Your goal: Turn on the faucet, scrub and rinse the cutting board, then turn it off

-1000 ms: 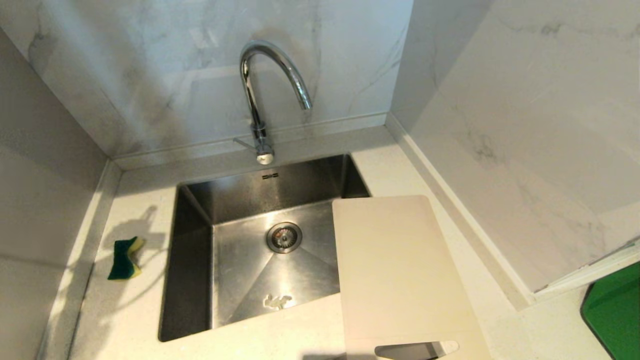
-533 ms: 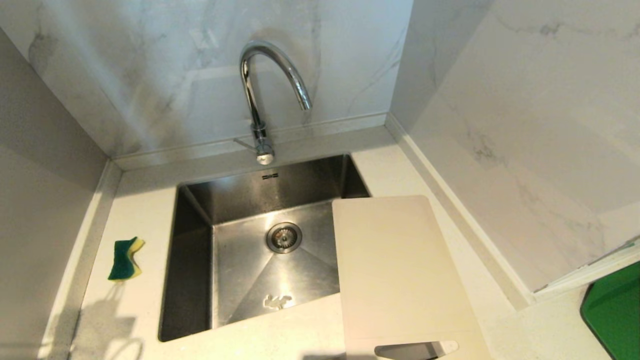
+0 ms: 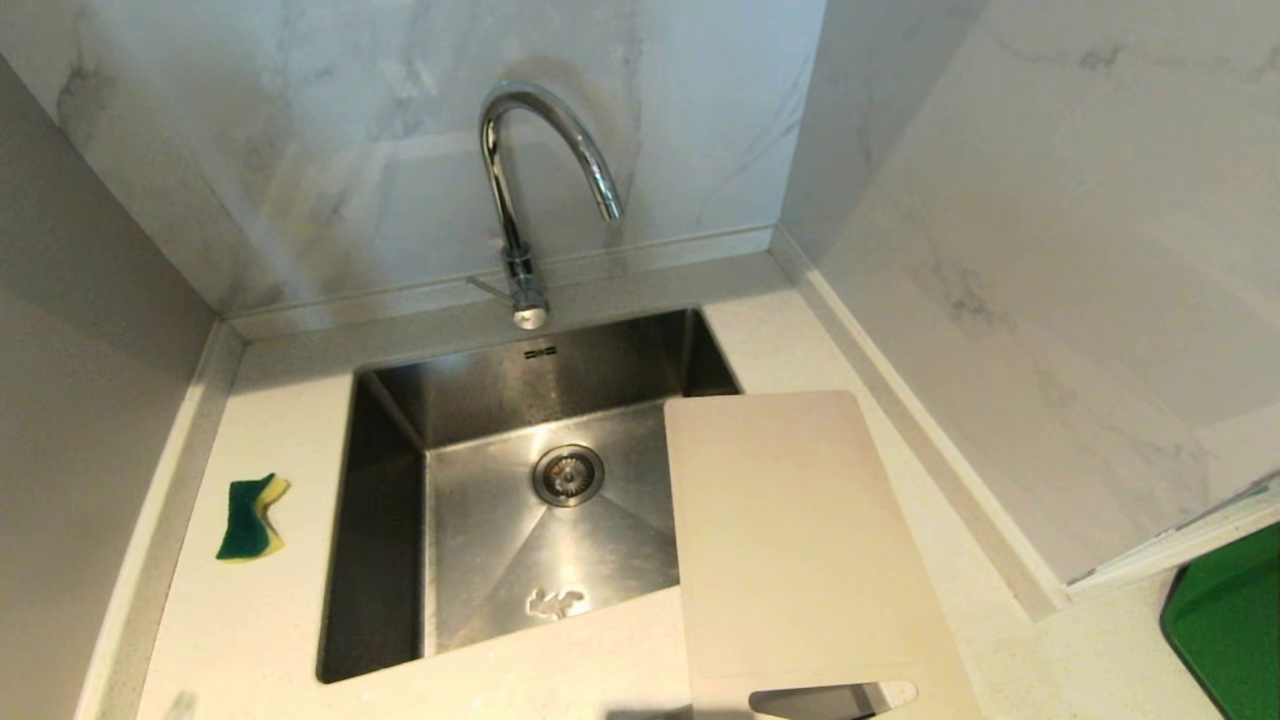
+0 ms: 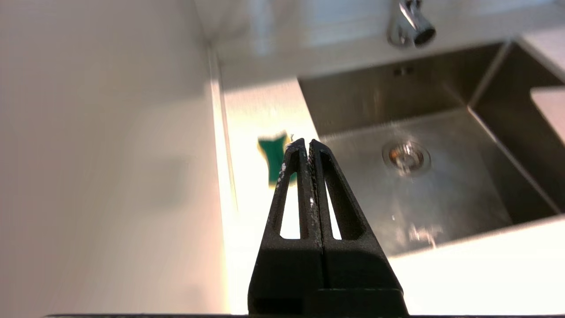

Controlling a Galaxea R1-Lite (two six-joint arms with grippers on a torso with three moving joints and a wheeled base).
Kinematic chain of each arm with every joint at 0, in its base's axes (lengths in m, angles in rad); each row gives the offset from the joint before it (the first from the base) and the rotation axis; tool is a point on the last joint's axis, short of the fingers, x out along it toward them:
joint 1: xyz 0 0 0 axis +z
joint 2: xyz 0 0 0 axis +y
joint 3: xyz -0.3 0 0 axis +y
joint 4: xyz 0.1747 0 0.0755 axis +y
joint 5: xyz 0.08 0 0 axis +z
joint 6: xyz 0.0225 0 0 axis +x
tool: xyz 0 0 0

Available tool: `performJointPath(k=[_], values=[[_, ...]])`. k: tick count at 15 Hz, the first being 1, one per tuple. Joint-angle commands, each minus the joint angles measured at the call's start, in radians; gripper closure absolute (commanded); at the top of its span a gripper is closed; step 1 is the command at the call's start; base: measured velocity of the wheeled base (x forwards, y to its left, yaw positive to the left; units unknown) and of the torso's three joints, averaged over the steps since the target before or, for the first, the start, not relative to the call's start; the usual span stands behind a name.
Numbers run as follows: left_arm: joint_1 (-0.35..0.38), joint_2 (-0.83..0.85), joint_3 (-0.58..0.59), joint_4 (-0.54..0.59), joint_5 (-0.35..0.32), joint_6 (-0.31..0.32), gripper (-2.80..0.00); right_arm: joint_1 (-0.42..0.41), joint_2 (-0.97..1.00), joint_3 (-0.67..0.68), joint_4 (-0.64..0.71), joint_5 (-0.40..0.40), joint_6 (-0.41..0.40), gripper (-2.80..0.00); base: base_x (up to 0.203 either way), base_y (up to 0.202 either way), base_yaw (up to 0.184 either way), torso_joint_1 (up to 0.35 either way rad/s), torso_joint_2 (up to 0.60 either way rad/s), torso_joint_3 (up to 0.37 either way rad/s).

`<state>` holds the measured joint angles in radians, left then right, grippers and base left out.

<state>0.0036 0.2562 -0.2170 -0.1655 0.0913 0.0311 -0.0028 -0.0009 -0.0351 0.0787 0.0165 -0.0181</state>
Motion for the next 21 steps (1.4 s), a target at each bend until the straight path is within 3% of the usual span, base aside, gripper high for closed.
performJointPath(k=[1,2,5,8,11,14,16,21], values=[[-0.008,-0.203,0.064,0.078,-0.009,0.000,0.00,0.000,-0.001,0.000,0.000,0.000,0.000,0.00,0.000,0.000,0.000,0.000,0.00,0.000],[-0.008,-0.247,0.116,0.096,-0.018,0.000,0.00,0.000,-0.001,0.000,0.000,0.001,0.000,0.00,0.000,0.000,0.000,0.000,0.00,0.000],[-0.007,-0.259,0.221,0.009,-0.035,-0.002,0.00,0.000,-0.001,0.000,0.000,0.000,0.000,0.00,0.000,0.000,0.000,0.000,0.00,0.000],[-0.007,-0.259,0.220,0.001,-0.038,0.031,0.00,0.000,-0.001,0.000,0.000,0.000,0.000,0.00,0.000,0.000,0.000,0.000,0.00,0.000],[-0.007,-0.259,0.220,0.017,-0.132,0.023,0.00,0.000,-0.001,0.000,0.000,0.000,0.000,0.00,0.000,0.000,0.000,0.000,0.00,0.000],[-0.007,-0.259,0.220,0.131,-0.134,0.002,0.00,0.000,-0.001,0.000,0.001,0.000,0.000,0.00,0.000,0.000,0.000,0.000,0.00,0.000],[-0.008,-0.259,0.220,0.138,-0.131,0.000,0.00,0.000,-0.001,0.000,0.000,0.000,0.000,0.00,0.000,0.000,0.000,0.000,0.00,0.000],[-0.008,-0.259,0.221,0.169,-0.147,0.157,0.00,0.000,-0.001,0.000,0.000,0.000,0.000,0.00,0.000,0.000,0.000,0.000,0.00,0.000]])
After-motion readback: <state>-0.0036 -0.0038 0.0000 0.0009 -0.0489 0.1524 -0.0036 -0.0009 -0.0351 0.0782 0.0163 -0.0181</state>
